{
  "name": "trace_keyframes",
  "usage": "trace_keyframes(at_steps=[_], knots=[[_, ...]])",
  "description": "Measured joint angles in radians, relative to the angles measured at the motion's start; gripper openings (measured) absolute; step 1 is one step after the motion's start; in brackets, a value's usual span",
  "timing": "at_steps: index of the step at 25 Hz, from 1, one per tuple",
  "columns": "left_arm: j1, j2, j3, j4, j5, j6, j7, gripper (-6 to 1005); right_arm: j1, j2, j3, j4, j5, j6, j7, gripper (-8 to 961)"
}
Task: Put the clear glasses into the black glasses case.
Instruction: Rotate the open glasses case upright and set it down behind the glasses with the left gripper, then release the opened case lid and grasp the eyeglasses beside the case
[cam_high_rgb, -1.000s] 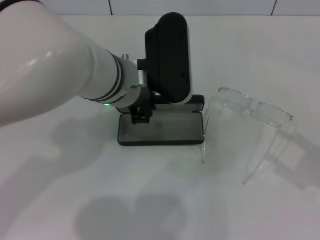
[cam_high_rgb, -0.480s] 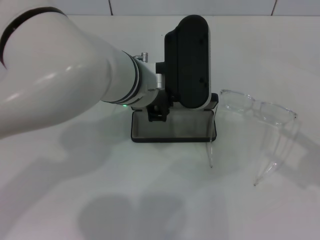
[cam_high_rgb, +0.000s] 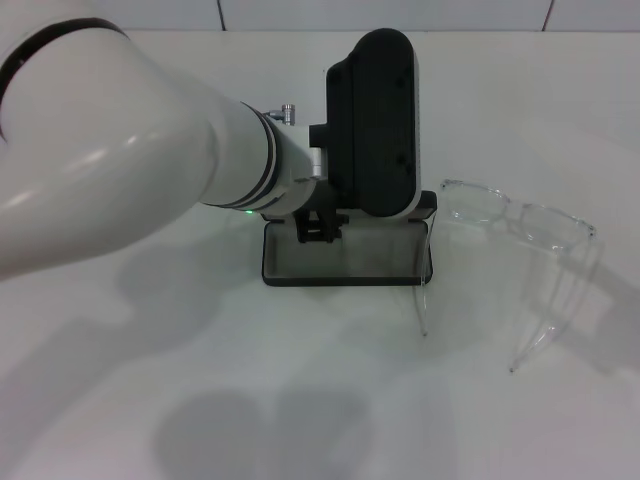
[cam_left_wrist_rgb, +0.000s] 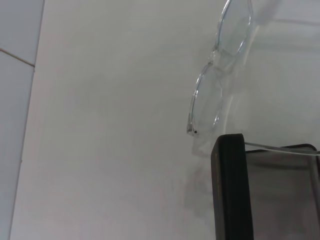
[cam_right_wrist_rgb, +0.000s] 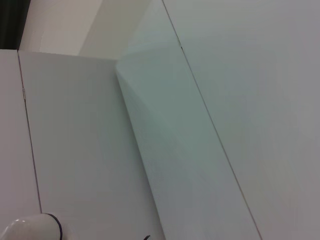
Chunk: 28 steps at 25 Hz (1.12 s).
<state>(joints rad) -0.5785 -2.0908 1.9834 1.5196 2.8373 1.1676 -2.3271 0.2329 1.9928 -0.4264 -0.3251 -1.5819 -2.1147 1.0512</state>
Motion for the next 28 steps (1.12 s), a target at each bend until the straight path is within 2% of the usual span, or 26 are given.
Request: trace_keyframes(at_steps=[3, 8, 12, 14, 17, 22, 25, 28], knots=[[0.003, 0.000, 0.000, 0.012, 0.000, 0.003, 0.001, 511, 0.004, -0.001, 0.000, -0.001, 0.000, 0.001, 0.002, 718], [0.025, 0.000, -0.006, 0.075, -0.002, 0.026, 0.016, 513, 0.021, -0.014, 0.000, -0.010, 0.004, -0.003, 0.024, 707], [0.048, 0.000, -0.022, 0.143, -0.036, 0.061, 0.025, 514, 0.047, -0.042, 0.000, -0.058, 0.004, 0.020, 0.115, 699], [0.065, 0.000, -0.060, 0.181, -0.105, 0.087, 0.053, 515, 0.059, -0.056, -0.004, -0.125, -0.001, 0.065, 0.202, 694], [0.090, 0.000, -0.141, 0.229, -0.247, 0.118, 0.109, 513, 0.068, -0.068, -0.015, -0.286, -0.027, 0.141, 0.348, 690], [0.147, 0.001, -0.302, 0.270, -0.516, 0.132, 0.225, 510, 0.108, -0.065, -0.023, -0.594, -0.183, 0.220, 0.574, 691], [0.204, 0.001, -0.429, 0.251, -0.751, 0.119, 0.347, 509, 0.163, -0.063, -0.062, -0.744, -0.329, 0.240, 0.685, 691], [0.271, 0.002, -0.585, 0.147, -1.085, 0.125, 0.525, 507, 0.220, -0.059, -0.138, -0.856, -0.478, 0.276, 0.778, 691]])
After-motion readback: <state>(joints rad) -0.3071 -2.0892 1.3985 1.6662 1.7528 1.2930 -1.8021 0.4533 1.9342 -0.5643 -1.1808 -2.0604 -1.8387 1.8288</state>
